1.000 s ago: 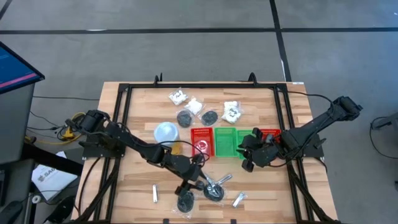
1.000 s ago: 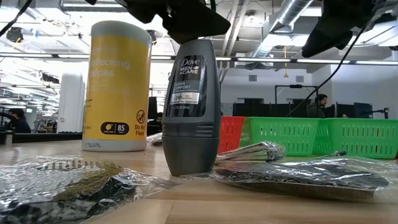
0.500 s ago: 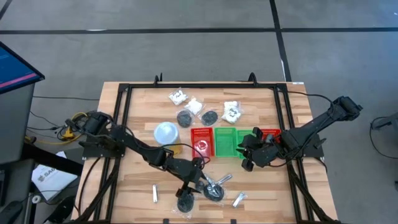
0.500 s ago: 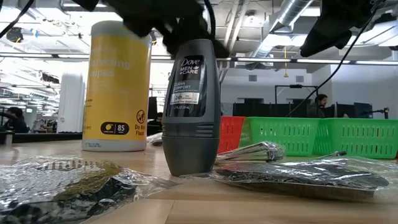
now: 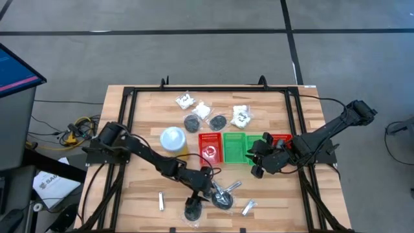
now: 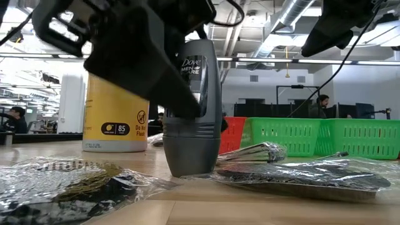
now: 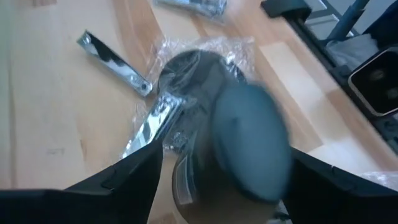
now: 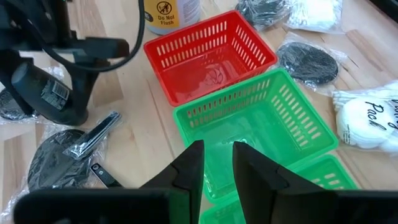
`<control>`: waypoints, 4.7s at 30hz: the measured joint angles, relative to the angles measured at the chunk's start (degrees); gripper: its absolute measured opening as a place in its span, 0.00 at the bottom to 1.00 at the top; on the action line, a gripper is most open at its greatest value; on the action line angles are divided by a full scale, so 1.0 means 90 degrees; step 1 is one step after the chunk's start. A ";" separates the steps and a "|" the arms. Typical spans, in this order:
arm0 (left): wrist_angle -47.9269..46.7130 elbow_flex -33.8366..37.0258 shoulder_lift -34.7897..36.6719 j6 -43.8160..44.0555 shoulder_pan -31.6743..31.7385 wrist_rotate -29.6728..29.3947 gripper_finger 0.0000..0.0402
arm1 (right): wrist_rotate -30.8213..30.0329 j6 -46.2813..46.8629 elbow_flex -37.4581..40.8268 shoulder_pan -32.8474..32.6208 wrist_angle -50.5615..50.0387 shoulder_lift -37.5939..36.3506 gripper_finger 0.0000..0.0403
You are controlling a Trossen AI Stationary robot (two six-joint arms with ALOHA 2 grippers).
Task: Pick & Place Travel size toiletries
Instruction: Put the black deodorant into the right red bin
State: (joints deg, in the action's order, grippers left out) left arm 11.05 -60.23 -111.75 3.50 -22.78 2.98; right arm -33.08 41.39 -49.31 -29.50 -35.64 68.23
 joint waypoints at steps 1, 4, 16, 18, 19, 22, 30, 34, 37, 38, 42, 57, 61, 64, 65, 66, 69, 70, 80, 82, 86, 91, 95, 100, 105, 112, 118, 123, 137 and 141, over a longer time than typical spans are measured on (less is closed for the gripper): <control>0.0029 0.0000 -0.0042 -0.0001 0.0002 0.0000 0.70 | 0.0000 0.0000 0.0001 0.0000 0.0020 0.0000 0.19; 0.0066 0.0000 -0.0087 0.0001 0.0002 0.0000 0.70 | 0.0000 0.0001 0.0000 0.0000 0.0022 0.0000 0.19; 0.0129 0.0000 -0.0087 0.0001 0.0004 0.0002 0.43 | 0.0000 0.0002 0.0001 0.0000 0.0020 0.0000 0.19; 0.0129 0.0000 -0.0087 0.0003 0.0003 0.0002 0.43 | 0.0000 0.0002 0.0001 0.0000 0.0017 0.0000 0.19; 0.0126 0.0000 -0.0087 0.0003 0.0004 0.0005 0.43 | 0.0000 0.0002 0.0001 0.0000 0.0017 0.0000 0.19; 0.0126 0.0000 -0.0087 0.0003 0.0002 0.0005 0.43 | 0.0000 0.0002 0.0001 0.0000 0.0017 0.0000 0.19; 0.0129 0.0000 -0.0085 0.0169 0.0024 0.0005 0.43 | 0.0000 0.0002 0.0001 0.0000 0.0017 0.0002 0.19; 0.0155 0.0000 -0.0084 0.0214 0.0024 0.0002 0.43 | 0.0000 0.0002 0.0006 0.0000 0.0012 0.0058 0.19; 0.0157 -0.0001 0.0016 0.0260 0.0026 0.0001 0.43 | 0.0000 0.0002 0.0008 0.0000 0.0024 0.0053 0.19; 0.0161 -0.0005 0.0089 0.0300 0.0026 -0.0010 0.43 | 0.0000 0.0002 0.0008 0.0000 0.0026 0.0056 0.19; 0.0138 -0.0015 0.0454 0.0324 0.0026 -0.0024 0.43 | -0.0001 0.0002 0.0008 0.0000 0.0051 0.0053 0.19; 0.0098 -0.0015 0.1915 0.0314 0.0438 -0.1038 0.43 | -0.0005 -0.0148 0.0008 0.0000 0.0229 0.0053 0.19; 0.0113 -0.0015 0.2126 0.0314 0.0712 -0.1056 0.43 | -0.0005 -0.0158 0.0006 0.0005 0.0252 0.0053 0.19; 0.0137 -0.0015 0.2212 0.0312 0.0948 -0.1056 0.43 | -0.0013 -0.0163 0.0006 0.0008 0.0255 0.0053 0.19; 0.0163 -0.0015 0.2229 0.0314 0.1025 -0.1056 0.43 | -0.0042 -0.0165 0.0006 0.0012 0.0258 0.0053 0.19; 0.0169 -0.0015 0.2248 0.0314 0.1100 -0.1056 0.43 | -0.0075 -0.0165 0.0006 0.0013 0.0267 0.0053 0.19; 0.0324 -0.0015 0.2257 0.0314 0.1296 -0.1054 0.43 | -0.0197 -0.0182 0.0006 0.0073 0.0366 0.0053 0.19; 0.0343 -0.0015 0.2257 0.0314 0.1360 -0.1054 0.43 | -0.0215 -0.0256 0.0006 0.0115 0.0414 0.0053 0.19; 0.0554 -0.0015 0.2257 0.0314 0.1659 -0.1026 0.43 | -0.0191 -0.1492 0.0003 0.0496 0.1648 0.0049 0.19; 0.0560 -0.0015 0.2257 0.0314 0.1660 -0.1022 0.43 | -0.0164 -0.1736 0.0003 0.0553 0.1814 0.0049 0.19; 0.0597 -0.0015 0.2257 0.0314 0.1660 -0.1022 0.43 | 0.0036 -0.2151 -0.0001 0.0595 0.2124 0.0092 0.21; 0.0659 -0.0015 0.2257 0.0313 0.1660 -0.1025 0.43 | 0.0143 -0.2624 -0.0016 0.0593 0.2725 0.0419 0.29; 0.0695 -0.0015 0.2257 0.0312 0.1660 -0.1027 0.43 | 0.0166 -0.3066 -0.0008 0.0682 0.3190 0.0768 0.39; 0.0778 -0.0015 0.2257 0.0310 0.1660 -0.1030 0.43 | 0.0174 -0.3639 -0.0002 0.0817 0.3786 0.1080 0.50; 0.0812 -0.0015 0.2257 0.0272 0.1660 -0.1056 0.43 | 0.0188 -0.3669 -0.0002 0.0946 0.4335 0.1286 0.56; 0.0891 -0.0015 0.2257 0.0257 0.1666 -0.1068 0.43 | 0.0213 -0.3665 -0.0002 0.1159 0.4534 0.1385 0.57; 0.0982 -0.0012 0.2250 0.0257 0.1685 -0.1060 0.43 | 0.0214 -0.3910 0.0005 0.1218 0.5003 0.1532 0.55; 0.1068 -0.0012 0.2213 0.0239 0.1686 -0.1069 0.43 | 0.0216 -0.3995 -0.0004 0.1244 0.5168 0.1515 0.51; 0.1089 -0.0007 0.2213 0.0258 0.1753 -0.1054 0.43 | 0.0198 -0.4002 0.0003 0.1243 0.5229 0.1515 0.44; 0.1090 -0.0005 0.2213 0.0258 0.1753 -0.1054 0.43 | 0.0199 -0.4002 0.0003 0.1243 0.5229 0.1515 0.44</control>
State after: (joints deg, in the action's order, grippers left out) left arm 20.86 -60.27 -91.83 5.82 -7.01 -6.50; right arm -31.29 5.37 -49.28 -18.31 11.42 81.87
